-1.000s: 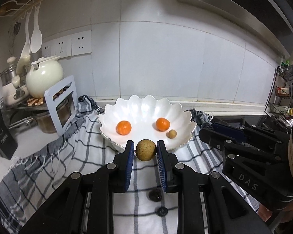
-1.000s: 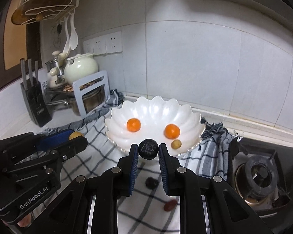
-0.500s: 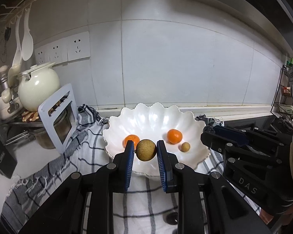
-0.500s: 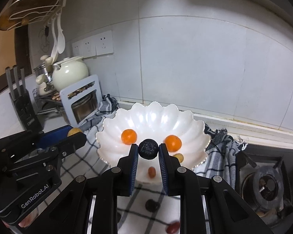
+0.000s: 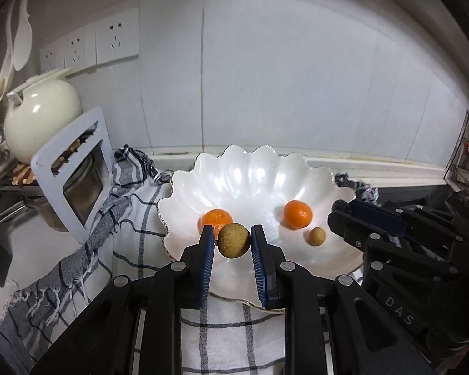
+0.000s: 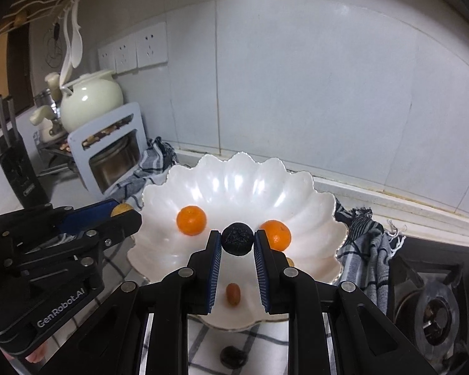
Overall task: Organize fruits
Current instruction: 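Carry both fruits into the white bowl and open both tools, then withdraw both tools from the bowl back over the cloth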
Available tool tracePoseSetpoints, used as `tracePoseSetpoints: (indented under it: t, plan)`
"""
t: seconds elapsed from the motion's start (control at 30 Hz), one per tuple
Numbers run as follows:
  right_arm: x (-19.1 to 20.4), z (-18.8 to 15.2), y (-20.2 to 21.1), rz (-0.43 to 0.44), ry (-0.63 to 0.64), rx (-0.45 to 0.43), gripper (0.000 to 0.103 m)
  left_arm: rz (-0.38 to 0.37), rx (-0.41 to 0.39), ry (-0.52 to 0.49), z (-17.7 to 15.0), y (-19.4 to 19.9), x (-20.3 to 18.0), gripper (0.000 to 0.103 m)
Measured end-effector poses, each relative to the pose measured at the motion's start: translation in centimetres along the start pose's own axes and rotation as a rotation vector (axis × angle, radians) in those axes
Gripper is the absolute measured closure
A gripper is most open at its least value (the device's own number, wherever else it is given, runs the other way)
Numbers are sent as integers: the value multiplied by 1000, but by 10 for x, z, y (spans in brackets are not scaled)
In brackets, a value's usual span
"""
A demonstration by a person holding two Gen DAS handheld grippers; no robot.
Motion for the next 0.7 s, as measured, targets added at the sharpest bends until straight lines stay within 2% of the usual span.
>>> tracePoseSetpoints:
  t: [0.47, 0.53, 0.63, 0.7]
  plan:
    - [-12, -19, -47, -3, -11, 126, 80, 13, 136, -28, -18, -52, 5, 77]
    - [-15, -21, -50, -8, -17, 135, 79, 17, 142, -28, -19, -55, 5, 65]
    - [-19, -23, -51, -15, -29, 144, 68, 24, 137, -32, -19, -54, 5, 59]
    - [-22, -23, -51, -26, -29, 143, 66, 34, 136, -44, -19, -52, 6, 54]
Point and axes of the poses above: each gripper's, at about its wrist camera, not at the fingertips, and y roughly against the way its jaws point, x to its left, z to its top, the point moved 6 cm from there along -y, roughly the way its jaws point, and after that the axes turned 14 degrees about -x, right-handed, at the moved point
